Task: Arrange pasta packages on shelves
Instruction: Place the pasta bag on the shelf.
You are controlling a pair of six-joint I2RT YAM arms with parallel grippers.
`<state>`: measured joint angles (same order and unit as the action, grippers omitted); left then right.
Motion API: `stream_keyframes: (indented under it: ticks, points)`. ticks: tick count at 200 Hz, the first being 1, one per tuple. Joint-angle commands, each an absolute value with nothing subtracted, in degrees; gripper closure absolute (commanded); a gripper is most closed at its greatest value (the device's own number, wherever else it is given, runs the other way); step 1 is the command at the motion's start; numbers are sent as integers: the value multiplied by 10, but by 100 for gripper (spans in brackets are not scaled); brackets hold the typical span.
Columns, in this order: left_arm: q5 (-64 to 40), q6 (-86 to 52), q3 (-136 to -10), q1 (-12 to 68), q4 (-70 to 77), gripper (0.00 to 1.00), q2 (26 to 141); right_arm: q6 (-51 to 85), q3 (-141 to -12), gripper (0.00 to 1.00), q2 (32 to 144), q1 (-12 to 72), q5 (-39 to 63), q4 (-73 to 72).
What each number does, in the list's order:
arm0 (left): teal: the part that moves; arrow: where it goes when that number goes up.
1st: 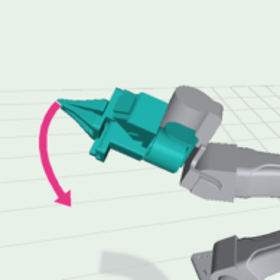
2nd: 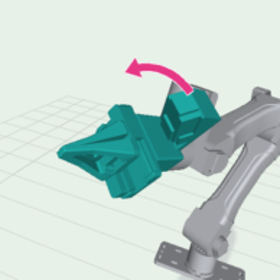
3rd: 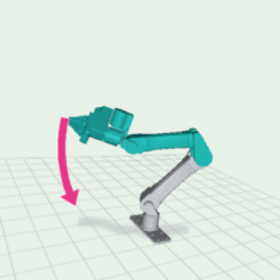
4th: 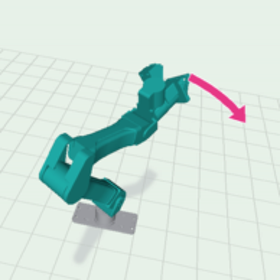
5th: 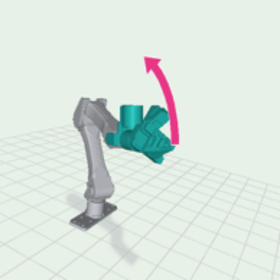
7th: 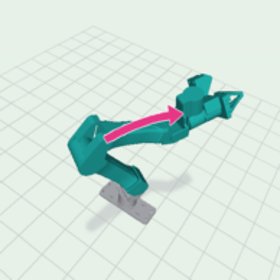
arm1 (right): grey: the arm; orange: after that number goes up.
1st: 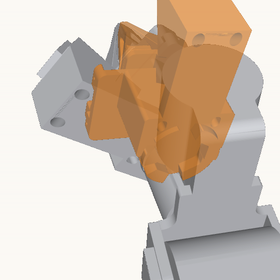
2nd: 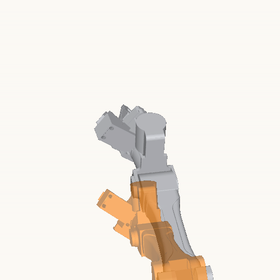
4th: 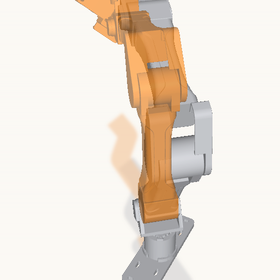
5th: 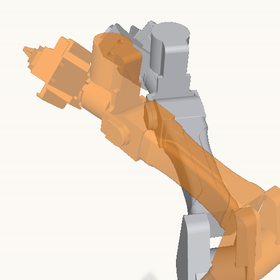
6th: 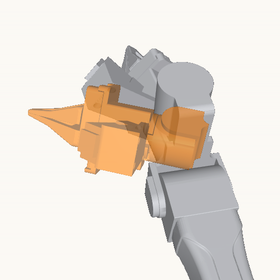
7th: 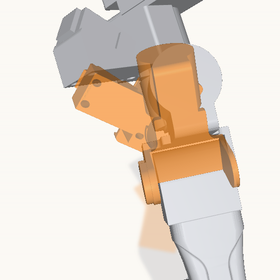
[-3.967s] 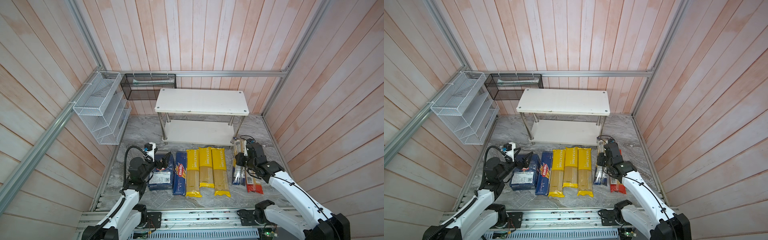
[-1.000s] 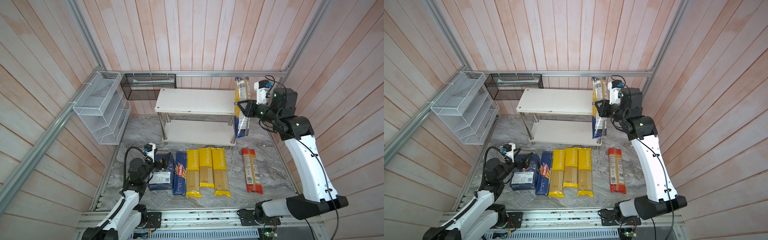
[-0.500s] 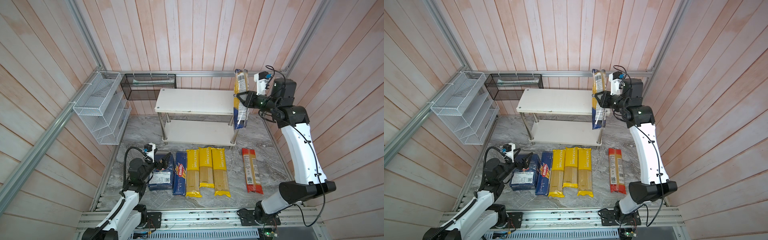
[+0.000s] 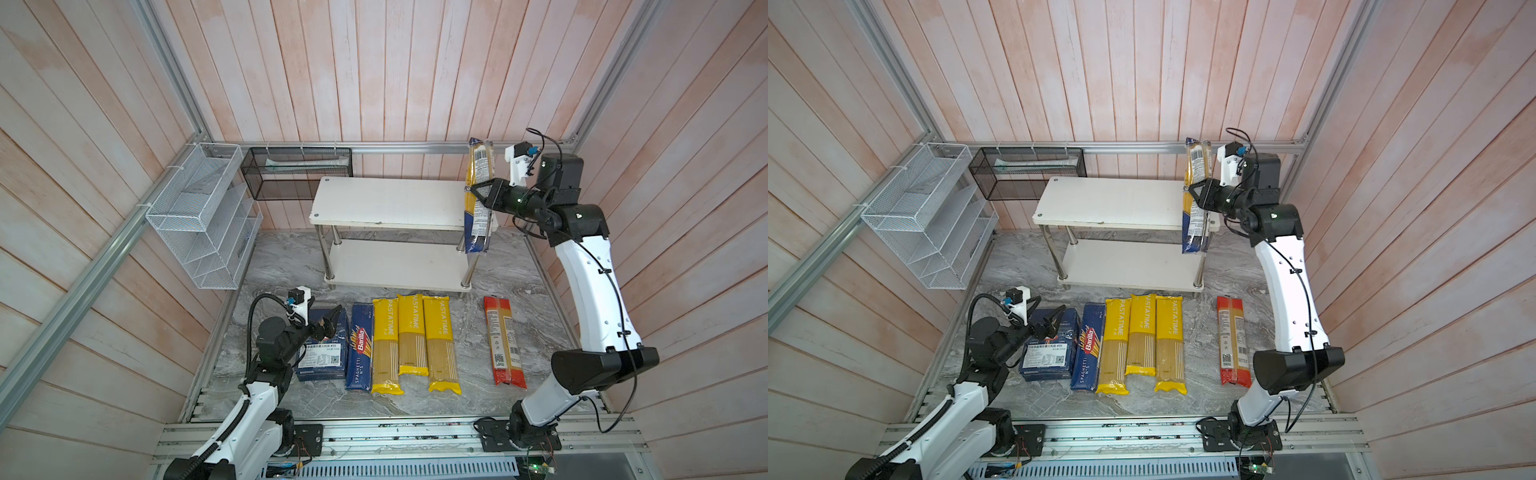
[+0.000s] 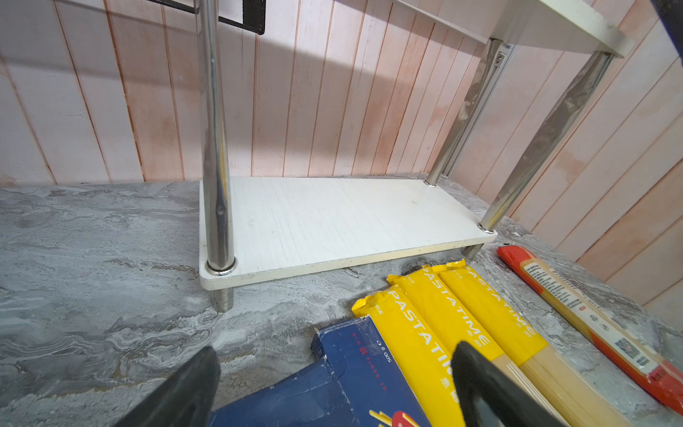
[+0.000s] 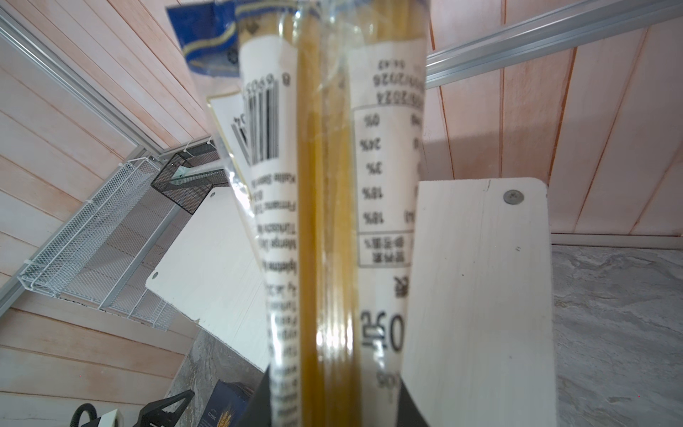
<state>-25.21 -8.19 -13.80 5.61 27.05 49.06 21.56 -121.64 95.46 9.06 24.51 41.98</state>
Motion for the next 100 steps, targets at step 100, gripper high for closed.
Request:
stream_keyframes:
  ticks: [100]
  points:
    - [-252,-84,-128,53,287,0,483,224,-1281,100,985,68,226,393]
